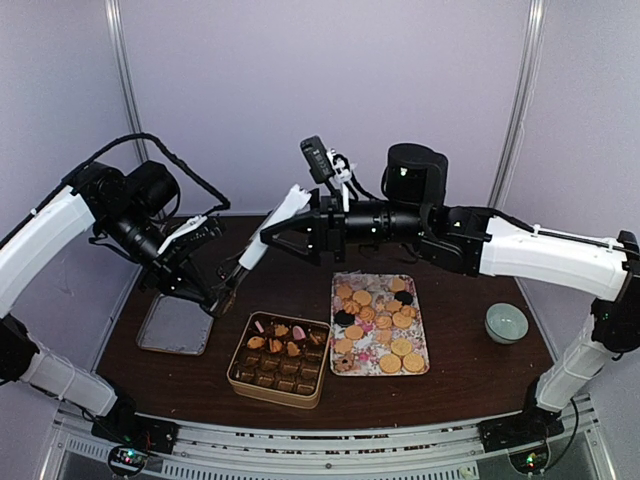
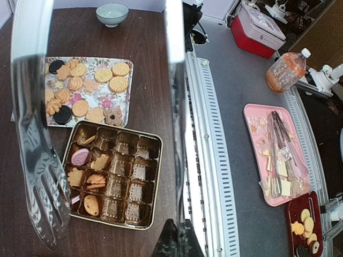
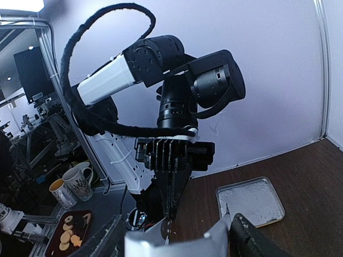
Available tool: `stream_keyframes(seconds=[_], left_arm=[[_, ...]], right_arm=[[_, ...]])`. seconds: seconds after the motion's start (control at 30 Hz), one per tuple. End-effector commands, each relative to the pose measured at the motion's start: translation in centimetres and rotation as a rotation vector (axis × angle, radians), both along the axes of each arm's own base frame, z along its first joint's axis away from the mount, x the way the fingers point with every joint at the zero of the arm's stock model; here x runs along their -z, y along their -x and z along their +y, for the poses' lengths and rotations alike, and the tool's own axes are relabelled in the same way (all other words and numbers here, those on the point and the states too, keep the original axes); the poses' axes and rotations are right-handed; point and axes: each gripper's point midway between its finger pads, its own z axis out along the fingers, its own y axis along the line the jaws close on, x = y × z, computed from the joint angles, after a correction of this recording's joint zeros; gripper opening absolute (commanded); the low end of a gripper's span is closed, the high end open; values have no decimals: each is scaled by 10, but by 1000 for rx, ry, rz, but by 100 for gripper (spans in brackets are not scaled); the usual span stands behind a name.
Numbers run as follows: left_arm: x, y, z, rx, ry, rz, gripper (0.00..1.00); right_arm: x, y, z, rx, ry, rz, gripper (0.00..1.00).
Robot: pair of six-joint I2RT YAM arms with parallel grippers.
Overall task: Pack the cookies
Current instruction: Pass from the left arm to the right
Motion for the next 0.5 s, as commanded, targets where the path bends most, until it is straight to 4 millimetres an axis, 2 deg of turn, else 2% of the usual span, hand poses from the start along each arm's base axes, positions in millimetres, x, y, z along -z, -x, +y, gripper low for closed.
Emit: stream_keyframes(seconds=[0.0,0.37,0.47], left_arm=[[3,2,1,26,0,4,0],[-5,-2,0,24,11,-20,0],[-7,-3,-1,23,14,-25,0]], right_arm=[[0,7,5,-63,33,-4,65],[13,11,18,-91,28,48,59],[11,9,19,-79,3,69,56]])
